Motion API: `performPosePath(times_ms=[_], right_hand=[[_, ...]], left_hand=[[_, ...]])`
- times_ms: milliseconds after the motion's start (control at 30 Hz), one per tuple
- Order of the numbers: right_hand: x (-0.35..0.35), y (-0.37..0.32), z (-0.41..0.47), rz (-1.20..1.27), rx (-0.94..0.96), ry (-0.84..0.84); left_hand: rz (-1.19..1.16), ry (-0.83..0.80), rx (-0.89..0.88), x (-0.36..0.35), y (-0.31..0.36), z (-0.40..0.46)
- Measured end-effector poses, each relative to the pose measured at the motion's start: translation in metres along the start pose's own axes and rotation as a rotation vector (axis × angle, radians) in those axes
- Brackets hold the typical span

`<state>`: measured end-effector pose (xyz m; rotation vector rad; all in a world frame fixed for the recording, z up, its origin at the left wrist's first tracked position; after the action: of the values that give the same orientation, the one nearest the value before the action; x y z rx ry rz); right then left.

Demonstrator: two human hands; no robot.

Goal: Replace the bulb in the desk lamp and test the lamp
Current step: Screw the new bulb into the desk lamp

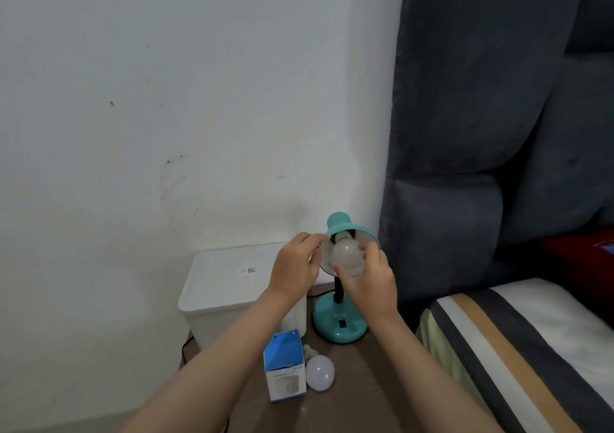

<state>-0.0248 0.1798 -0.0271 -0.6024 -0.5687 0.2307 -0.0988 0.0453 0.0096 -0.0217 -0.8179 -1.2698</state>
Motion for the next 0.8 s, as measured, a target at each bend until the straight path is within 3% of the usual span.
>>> performPosePath(times_ms=[167,533,800], right_hand=[[0.0,0.0,0.002,-0.001,-0.028,0.067],[-0.004,-0.004,-0.005,0.144,0.067,-0.022],[0.003,-0.014,0.01,-0.22,0.087,0.112]], left_hand=[[0.003,-0.003,0.001,-0.001,0.002,-0.001],[0.011,0.008,0.013,0.0,0.002,-0.002],[-0.013,-0.007,0.034,0.0,0.001,-0.001]])
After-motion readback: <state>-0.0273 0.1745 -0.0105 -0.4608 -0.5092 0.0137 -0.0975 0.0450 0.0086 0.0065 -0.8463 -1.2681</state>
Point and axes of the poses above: each hand's wrist, its own z-axis towards the middle knuckle, its own x-axis out of the back of the hand, y = z × x, the point moved 5 cm from there along z, towards the middle knuckle, and after that the axes turned 1 degree about -x, right-handed, at the moved point
